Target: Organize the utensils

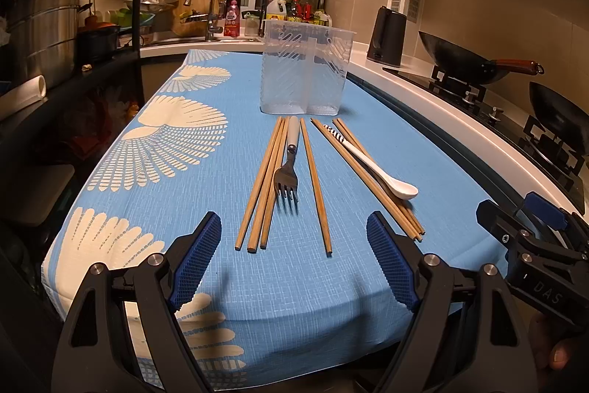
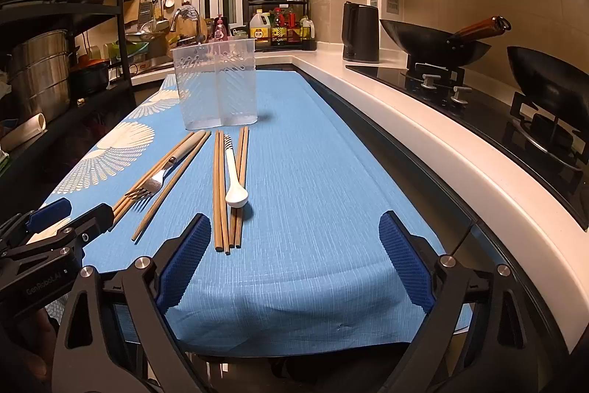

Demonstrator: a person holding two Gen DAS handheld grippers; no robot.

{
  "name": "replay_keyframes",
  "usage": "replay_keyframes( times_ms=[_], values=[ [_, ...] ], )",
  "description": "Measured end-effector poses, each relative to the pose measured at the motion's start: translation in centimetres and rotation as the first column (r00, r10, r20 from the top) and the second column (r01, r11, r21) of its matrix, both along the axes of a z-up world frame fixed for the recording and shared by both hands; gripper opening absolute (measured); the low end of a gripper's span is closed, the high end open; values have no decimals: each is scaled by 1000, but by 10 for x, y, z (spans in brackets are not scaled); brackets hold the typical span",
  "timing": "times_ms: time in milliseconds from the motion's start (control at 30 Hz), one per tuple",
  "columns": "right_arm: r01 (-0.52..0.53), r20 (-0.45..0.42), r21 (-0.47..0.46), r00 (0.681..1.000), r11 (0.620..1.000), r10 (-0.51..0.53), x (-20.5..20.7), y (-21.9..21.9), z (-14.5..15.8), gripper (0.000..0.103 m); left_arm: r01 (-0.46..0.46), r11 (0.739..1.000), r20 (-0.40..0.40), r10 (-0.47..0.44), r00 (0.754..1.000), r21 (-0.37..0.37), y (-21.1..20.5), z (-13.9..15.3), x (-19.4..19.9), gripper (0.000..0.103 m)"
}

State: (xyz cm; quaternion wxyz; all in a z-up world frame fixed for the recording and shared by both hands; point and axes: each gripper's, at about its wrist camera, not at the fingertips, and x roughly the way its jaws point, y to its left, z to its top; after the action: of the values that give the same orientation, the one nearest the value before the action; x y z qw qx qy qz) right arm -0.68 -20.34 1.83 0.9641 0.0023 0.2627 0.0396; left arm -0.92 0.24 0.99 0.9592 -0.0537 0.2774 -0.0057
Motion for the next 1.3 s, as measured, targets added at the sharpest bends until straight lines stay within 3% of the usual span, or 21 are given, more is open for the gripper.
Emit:
replay_keyframes(
  times_ms=[367, 900, 967, 1033, 1133, 1300],
  values=[
    [-1, 1, -1, 1000, 1000, 1, 0, 0, 1, 90, 3, 1000, -5, -3, 1000, -3, -1, -1, 1, 79],
    [-4, 24, 15, 1000, 1000, 3, -4, -1, 4, 70, 12, 1000, 2, -12, 1000, -6, -4, 0, 1, 79],
    [-27, 12, 32, 1000, 999, 26, -2, 0, 4, 64, 20, 1000, 1, -20, 1000, -9, -4, 1, 1, 74],
    [-53, -6, 38, 999, 998, 53, 2, 3, 2, 43, 27, 1000, -9, -27, 1000, -6, -5, -1, 2, 65],
    [-99, -53, 81, 993, 992, 103, 15, 6, -4, 22, 27, 1000, -27, -27, 999, -3, -5, -3, 3, 50],
    [-117, -134, 143, 982, 983, 136, 41, 13, -24, 21, 15, 1000, -44, -16, 999, -19, 2, -7, 6, 49]
  ],
)
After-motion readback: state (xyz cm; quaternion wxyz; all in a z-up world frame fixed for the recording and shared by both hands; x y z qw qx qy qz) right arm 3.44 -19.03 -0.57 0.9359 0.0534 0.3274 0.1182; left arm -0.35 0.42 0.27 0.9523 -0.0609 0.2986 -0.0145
